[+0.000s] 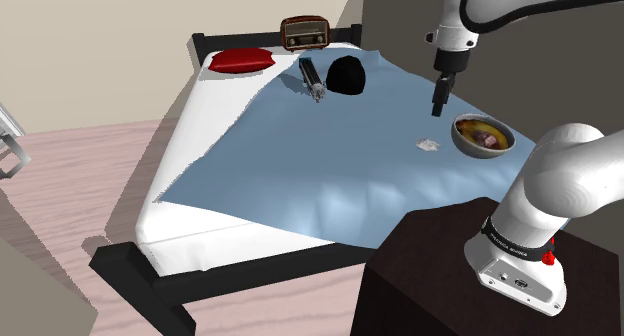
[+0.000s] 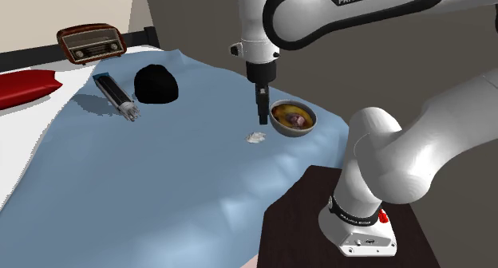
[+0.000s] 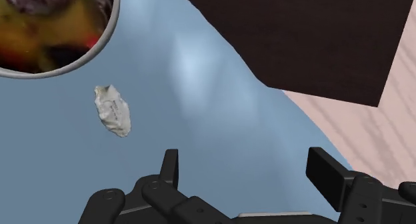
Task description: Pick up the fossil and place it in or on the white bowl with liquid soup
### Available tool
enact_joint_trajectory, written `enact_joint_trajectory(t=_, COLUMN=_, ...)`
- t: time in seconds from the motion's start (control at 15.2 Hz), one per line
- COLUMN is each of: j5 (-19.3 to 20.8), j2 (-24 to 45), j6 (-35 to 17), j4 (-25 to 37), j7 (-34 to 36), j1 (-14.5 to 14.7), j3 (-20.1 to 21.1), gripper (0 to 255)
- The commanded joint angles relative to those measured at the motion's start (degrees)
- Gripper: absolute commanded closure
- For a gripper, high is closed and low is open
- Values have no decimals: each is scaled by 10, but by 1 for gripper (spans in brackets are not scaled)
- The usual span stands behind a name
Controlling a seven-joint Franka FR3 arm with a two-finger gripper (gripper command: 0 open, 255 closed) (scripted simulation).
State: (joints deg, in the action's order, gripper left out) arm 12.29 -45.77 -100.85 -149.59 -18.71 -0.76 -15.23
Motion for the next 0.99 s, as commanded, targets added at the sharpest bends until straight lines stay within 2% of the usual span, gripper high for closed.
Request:
enact_joint_trajectory(t=0.0, j5=25, j2=5, j6=-35, j4=-23, j7=-49, j1=-4, j3=-32, gripper=0)
enact_joint_trajectory(t=0.53, j5=104, j2=104, j6=-198, j4=-59, j7=-227, j1=3, j3=-169, gripper=0)
enact_joint_trajectory(t=0.73, j5=115, j2=167, j6=-268, j4=-53, j7=-299, j1=21, j3=-227, gripper=0)
enact_joint_trajectory(t=0.92, j5=101, j2=244, j6=-340, j4=-38, j7=-383, j1=55, j3=-291, gripper=0)
